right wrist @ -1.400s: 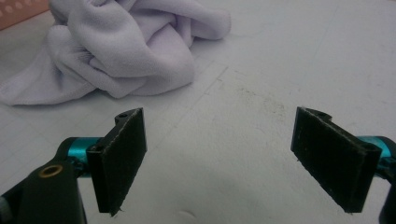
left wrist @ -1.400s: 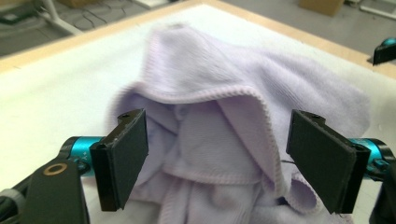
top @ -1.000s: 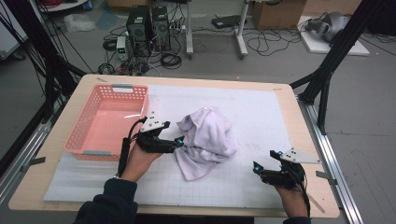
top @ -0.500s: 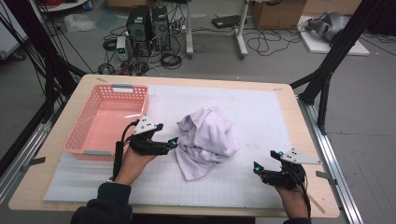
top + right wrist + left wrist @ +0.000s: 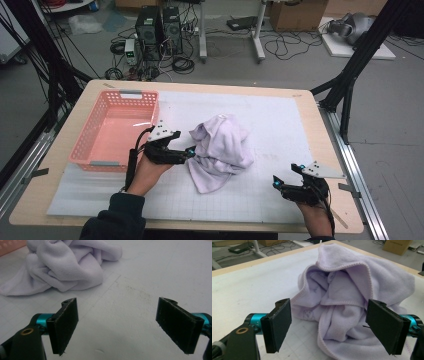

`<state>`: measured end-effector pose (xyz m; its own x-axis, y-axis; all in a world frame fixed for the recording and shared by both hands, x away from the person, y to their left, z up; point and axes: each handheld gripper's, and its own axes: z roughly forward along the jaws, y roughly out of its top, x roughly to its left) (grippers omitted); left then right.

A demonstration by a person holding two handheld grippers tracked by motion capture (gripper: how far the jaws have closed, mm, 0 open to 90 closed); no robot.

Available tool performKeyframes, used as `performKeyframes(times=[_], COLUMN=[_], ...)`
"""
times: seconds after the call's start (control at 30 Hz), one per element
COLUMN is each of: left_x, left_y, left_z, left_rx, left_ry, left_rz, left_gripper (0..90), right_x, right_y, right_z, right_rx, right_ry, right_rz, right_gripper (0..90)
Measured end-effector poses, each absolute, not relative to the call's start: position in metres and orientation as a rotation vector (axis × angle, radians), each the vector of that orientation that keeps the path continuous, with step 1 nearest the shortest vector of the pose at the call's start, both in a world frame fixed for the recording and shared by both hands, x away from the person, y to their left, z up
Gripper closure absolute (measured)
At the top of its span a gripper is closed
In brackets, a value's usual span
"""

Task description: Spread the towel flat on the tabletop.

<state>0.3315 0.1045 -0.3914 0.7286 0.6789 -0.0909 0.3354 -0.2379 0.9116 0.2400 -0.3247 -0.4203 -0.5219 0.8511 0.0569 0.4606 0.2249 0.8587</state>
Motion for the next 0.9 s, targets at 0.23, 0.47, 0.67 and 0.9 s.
performKeyframes(times=[0.23,0.47,0.67,0.9], left_x=[0.336,0.345,0.352,0.354], left_y=[0.084,0.063,0.048,0.043], left_z=[-0.379,-0.373,-0.376,-0.38], left_rx=[1.85,1.896,1.93,2.031], left_ry=[0.734,0.675,0.685,0.63], left_rz=[0.378,0.332,0.299,0.308], left_gripper=[22.3,30.4,32.7,86.0], right_x=[0.239,0.241,0.242,0.242], right_y=[-0.326,-0.323,-0.322,-0.321], right_z=[-0.42,-0.421,-0.421,-0.421], right_rx=[1.202,1.198,1.197,1.196], right_ry=[2.08,2.091,2.092,2.097], right_rz=[1.232,1.234,1.236,1.239], right_gripper=[16.6,16.6,16.6,16.6])
